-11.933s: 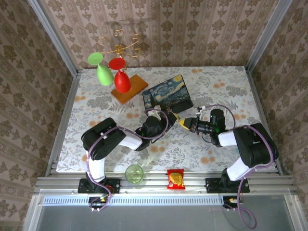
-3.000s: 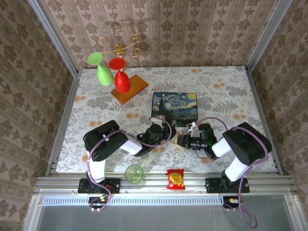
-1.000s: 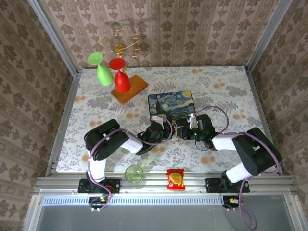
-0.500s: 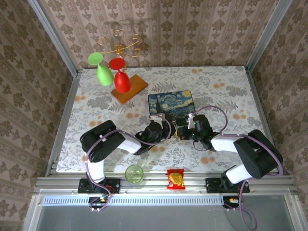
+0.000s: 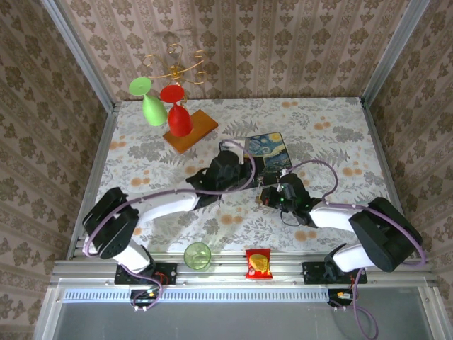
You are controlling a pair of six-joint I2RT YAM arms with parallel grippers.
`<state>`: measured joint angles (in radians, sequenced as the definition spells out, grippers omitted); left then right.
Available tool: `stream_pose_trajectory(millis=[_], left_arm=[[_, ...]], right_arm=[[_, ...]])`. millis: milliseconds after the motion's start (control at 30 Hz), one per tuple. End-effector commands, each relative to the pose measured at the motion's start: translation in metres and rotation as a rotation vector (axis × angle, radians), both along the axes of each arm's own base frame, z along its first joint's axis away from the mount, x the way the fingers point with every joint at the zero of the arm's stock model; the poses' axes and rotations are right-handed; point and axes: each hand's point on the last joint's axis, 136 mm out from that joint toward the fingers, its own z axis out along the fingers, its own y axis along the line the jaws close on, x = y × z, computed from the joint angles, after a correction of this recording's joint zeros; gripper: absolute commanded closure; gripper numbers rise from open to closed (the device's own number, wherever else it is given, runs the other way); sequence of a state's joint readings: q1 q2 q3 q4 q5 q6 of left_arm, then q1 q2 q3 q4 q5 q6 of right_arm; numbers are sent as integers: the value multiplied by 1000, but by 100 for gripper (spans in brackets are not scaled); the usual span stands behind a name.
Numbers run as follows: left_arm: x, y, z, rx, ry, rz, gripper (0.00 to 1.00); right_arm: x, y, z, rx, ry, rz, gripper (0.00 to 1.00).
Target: Unlock the padlock with the key
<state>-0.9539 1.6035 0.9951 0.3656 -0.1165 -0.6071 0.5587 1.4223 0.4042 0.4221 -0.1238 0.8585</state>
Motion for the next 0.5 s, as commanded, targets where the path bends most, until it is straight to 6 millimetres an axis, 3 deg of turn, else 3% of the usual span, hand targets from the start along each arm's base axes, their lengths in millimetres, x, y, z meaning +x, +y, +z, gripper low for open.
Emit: stream_pose_trajectory(millis=[0,133,300,400,467], left_arm=[[18,13,-71,310,39,-31,64],[32,10,-94,420,39,-33,65],[31,16,-117,502,50,-48,70],[24,23,-132,559,51,-68,72],[17,26,-142,574,47,-99,74]], right_arm=[[7,3,1,11,-6,-103,100],[3,-2,-5,31,6,-217,100],[11,-6,-5,124,-29,-367,100],[19,-16,5,159,-81,-463,100],[28,-10,19,192,-117,-472,100]])
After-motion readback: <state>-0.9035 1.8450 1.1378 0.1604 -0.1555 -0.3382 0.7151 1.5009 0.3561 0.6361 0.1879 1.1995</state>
